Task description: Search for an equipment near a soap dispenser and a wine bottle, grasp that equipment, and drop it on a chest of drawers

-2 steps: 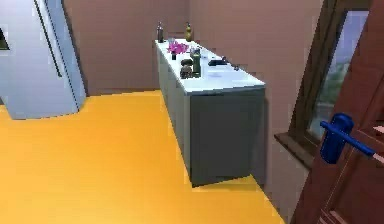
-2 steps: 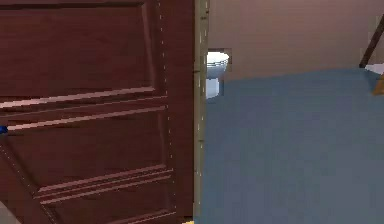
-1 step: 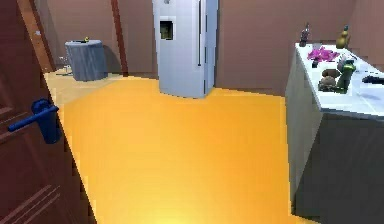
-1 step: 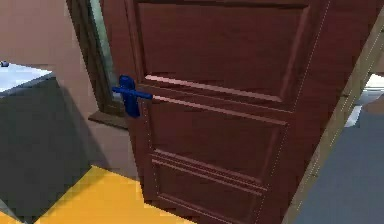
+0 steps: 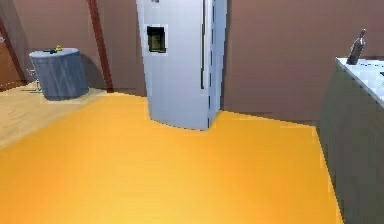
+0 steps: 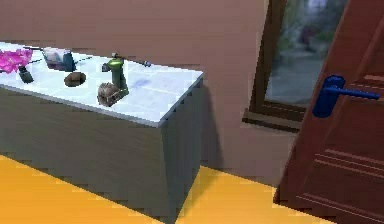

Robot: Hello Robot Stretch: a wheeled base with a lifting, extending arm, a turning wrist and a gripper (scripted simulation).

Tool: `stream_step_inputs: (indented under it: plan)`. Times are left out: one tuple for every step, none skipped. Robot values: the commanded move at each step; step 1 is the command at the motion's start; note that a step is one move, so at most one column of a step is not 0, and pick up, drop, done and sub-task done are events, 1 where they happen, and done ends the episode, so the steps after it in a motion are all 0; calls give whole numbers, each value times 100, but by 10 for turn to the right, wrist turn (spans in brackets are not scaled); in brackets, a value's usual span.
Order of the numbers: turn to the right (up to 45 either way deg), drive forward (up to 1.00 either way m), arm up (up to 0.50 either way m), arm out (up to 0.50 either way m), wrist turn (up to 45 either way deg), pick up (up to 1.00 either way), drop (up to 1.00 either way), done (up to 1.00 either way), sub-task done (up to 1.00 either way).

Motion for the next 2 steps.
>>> stream_step_inputs:
  plan:
    - [-120,0,0,0,0,0,0,0,0]
    - [0,10,0,0,0,0,0,0,0]
